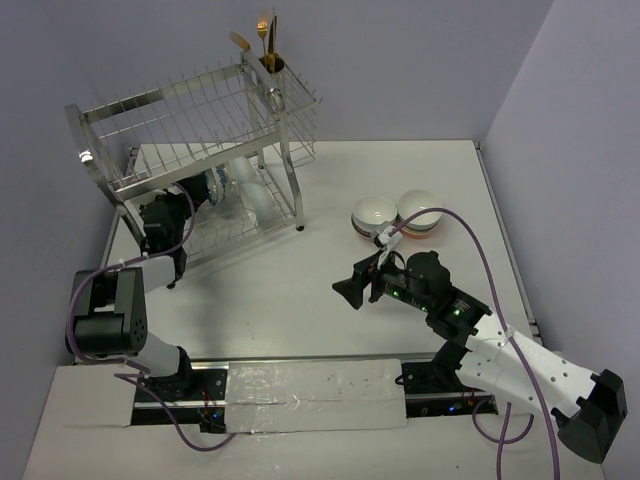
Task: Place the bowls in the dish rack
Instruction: Pick up the bowl from the bowl.
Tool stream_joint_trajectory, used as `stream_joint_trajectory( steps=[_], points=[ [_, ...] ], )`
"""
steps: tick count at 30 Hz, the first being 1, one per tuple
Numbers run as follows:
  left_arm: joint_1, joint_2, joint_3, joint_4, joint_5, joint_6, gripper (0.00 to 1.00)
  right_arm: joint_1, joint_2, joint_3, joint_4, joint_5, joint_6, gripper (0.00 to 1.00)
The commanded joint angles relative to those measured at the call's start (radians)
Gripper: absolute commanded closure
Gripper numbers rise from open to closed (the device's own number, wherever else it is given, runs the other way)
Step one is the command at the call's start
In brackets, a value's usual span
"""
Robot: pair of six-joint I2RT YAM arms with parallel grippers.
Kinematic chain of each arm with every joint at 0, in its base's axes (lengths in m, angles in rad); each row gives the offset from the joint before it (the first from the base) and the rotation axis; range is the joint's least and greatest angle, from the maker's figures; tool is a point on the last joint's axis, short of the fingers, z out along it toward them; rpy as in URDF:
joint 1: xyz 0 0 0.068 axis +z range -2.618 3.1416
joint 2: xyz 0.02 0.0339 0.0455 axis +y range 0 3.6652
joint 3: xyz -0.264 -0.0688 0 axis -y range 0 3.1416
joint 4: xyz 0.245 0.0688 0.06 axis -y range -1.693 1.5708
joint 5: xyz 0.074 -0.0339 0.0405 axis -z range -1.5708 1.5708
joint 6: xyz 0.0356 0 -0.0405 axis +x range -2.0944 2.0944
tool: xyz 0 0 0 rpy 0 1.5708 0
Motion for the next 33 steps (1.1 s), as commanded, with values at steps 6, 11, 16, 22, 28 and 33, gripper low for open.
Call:
stream_joint_trajectory(
  steps=[6, 11, 16, 22, 28, 33],
  points=[
    [-0.063, -0.088, 0.143, -0.239, -0.052, 0.142, 0.01, 0.010, -0.007, 0.011, 0.007, 0.065, 0.000, 0.14],
    [-0.098, -0.104, 0.226, -0.422, -0.062, 0.205, 0.01, 0.009, -0.011, 0.023, -0.017, 0.140, 0.017, 0.14],
    [-0.146, -0.104, 0.294, -0.613, -0.066, 0.230, 0.01, 0.009, -0.044, 0.046, -0.069, 0.287, 0.057, 0.14],
    [-0.198, -0.142, 0.297, -0.757, -0.092, 0.176, 0.01, 0.009, -0.097, 0.061, -0.111, 0.454, 0.096, 0.10],
    [-0.242, -0.208, 0.231, -0.784, -0.082, 0.076, 0.01, 0.000, -0.084, 0.106, -0.215, 0.652, 0.213, 0.04],
    [-0.264, -0.220, 0.233, -0.868, -0.037, 0.033, 0.01, -0.036, -0.053, 0.150, -0.301, 0.769, 0.281, 0.03]
  ],
)
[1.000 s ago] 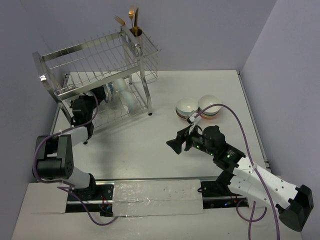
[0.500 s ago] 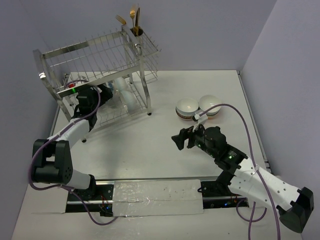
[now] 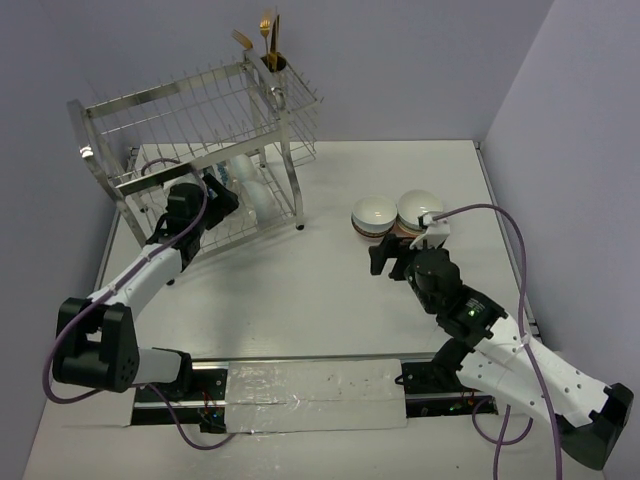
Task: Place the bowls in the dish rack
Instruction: Pick up the bowl from the bowl.
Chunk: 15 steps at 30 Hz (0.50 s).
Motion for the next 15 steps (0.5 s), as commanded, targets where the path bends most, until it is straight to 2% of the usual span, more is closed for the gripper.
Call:
stream_joint_trajectory(
  steps=[1, 7, 15],
  points=[
    [-0.041, -0.041, 0.010, -0.058, 0.073, -0.008, 0.01, -0.033, 0.010, 0.057, -0.069, 0.133, 0.080, 0.03],
    [-0.041, 0.000, 0.062, -0.180, 0.111, 0.030, 0.01, -0.100, -0.007, 0.057, -0.077, 0.083, 0.080, 0.03],
    [-0.043, 0.023, 0.058, -0.209, 0.205, 0.023, 0.01, -0.169, -0.002, 0.072, -0.110, 0.063, 0.070, 0.03]
  ],
)
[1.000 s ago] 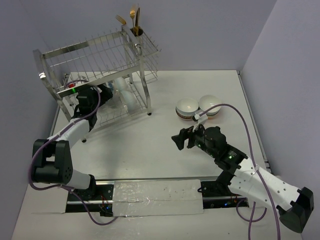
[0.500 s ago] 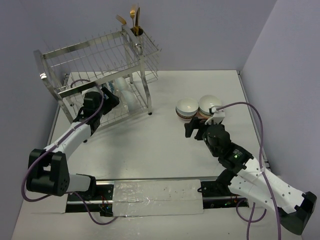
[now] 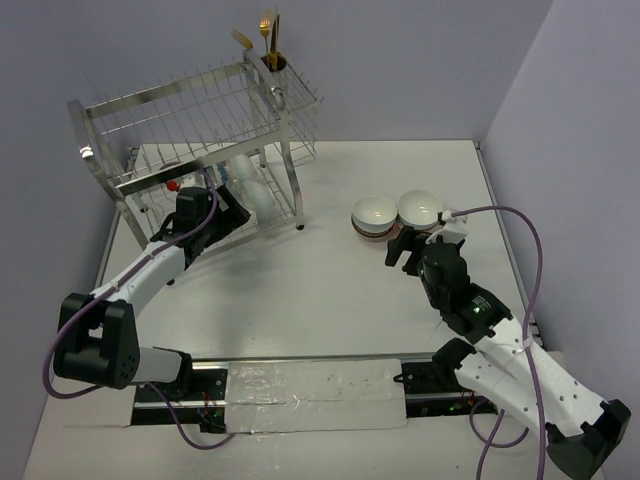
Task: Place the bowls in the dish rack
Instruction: Pick up the bowl from the bowl.
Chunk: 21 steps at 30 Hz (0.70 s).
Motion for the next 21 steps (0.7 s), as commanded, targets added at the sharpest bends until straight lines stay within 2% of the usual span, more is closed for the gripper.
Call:
stream_joint_trajectory(
  steps=[1, 9, 21],
  points=[
    [-0.006, -0.002, 0.036, -0.029, 0.087, 0.019, 0.01, -0.041, 0.008, 0.057, -0.025, -0.009, 0.009, 0.04],
    [-0.006, -0.070, 0.002, -0.103, 0.145, 0.034, 0.01, -0.212, 0.095, 0.098, -0.070, -0.127, 0.039, 0.04],
    [-0.007, -0.097, -0.084, -0.111, 0.256, 0.038, 0.01, -0.355, 0.287, 0.211, -0.083, -0.187, 0.073, 0.07]
  ],
)
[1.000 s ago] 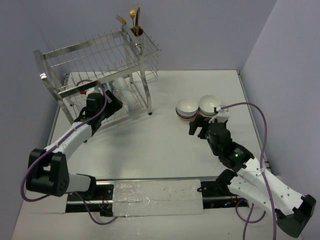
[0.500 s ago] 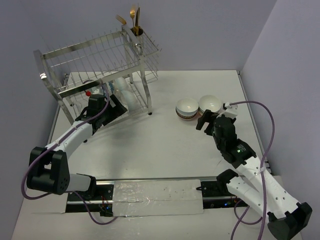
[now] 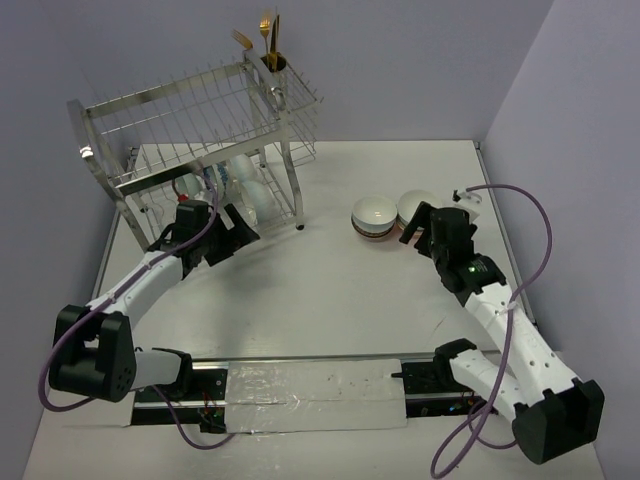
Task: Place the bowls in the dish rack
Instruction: Pick up the bowl from the bowl.
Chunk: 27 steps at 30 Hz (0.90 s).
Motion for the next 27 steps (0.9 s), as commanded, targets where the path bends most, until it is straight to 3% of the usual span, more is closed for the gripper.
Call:
stream_joint_trajectory(
  steps=[1, 13, 18, 22, 27],
  points=[
    [-0.004, -0.047, -0.021, -0.004, 0.050, 0.028, 0.01, -0.064, 0.060, 0.078, 0.002, -0.038, 0.025, 0.08],
    [-0.018, -0.183, -0.122, -0.017, 0.077, 0.046, 0.01, -0.233, 0.258, 0.131, 0.090, -0.087, 0.064, 0.18],
    [-0.053, -0.241, -0.059, -0.143, 0.045, 0.143, 0.01, -0.265, 0.364, 0.170, 0.128, -0.095, 0.078, 0.23],
    [-0.106, -0.333, -0.044, -0.157, -0.067, 0.229, 0.01, -0.279, 0.456, 0.206, 0.160, -0.090, 0.086, 0.31],
    [-0.139, -0.430, -0.044, -0.140, -0.023, 0.278, 0.01, -0.290, 0.554, 0.266, 0.156, -0.069, 0.083, 0.44]
  ],
)
